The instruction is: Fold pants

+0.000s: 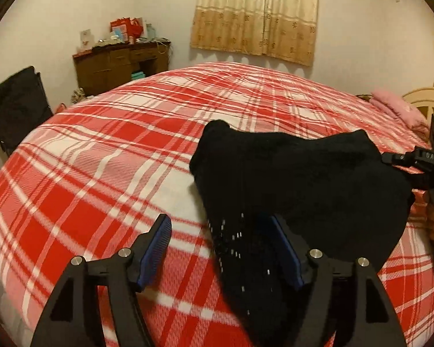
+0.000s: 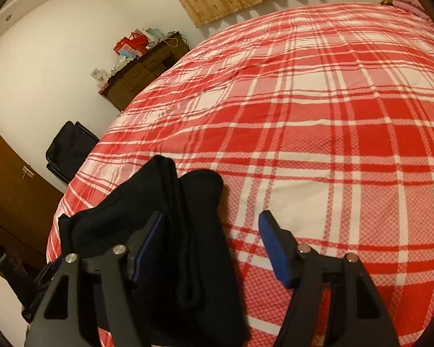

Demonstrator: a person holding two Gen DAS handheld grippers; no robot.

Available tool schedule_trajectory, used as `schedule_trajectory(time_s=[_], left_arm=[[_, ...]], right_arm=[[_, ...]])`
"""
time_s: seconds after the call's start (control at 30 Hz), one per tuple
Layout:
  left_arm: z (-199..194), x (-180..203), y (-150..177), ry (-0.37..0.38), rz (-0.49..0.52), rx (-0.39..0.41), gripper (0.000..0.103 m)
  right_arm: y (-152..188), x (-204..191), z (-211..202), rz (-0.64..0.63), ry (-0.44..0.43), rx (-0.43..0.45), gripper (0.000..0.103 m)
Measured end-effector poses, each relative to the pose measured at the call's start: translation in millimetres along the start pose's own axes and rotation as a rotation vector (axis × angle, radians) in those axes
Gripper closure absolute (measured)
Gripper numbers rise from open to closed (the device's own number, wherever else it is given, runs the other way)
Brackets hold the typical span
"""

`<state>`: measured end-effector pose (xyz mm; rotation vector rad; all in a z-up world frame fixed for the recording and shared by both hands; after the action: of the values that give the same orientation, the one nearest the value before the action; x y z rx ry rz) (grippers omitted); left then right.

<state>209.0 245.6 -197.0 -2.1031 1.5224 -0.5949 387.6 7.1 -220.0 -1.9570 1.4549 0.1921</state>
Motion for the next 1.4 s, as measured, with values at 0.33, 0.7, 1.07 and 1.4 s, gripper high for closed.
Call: schedule_trajectory(time_s=[0.33,0.7,1.07,1.4], left_arm=[[-32,-1,12,-0.077,-0.017,-0.016,0.029],[-91,29,11,-0.034,-0.011,0.068,0.025],[-151,59,19,-0.027,0.053,0.166,0.024],[-191,61,16,-0.032,0.026,0.287,0.014]], right_arm=[[18,43,-41,0.126,0.062,0.079,0.032],[85,8,-102,0.1,0.049,0.107,0.019],[111,-100,-174,-0.189,0.182,0.299,0.004],[133,-155,-208,-0.39,0.261,0.444,0.0]])
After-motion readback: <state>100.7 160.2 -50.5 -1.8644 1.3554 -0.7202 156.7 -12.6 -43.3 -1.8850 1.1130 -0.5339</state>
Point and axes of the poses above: each gripper's, at about its wrist camera, not at the fingertips, and z roughly the way its jaws point, x to its right, y to its underside, the point moved 4 cm from there along z, roughly the way its jaws point, and after that the axes turned 14 degrees about -x, right-handed, at the moved point
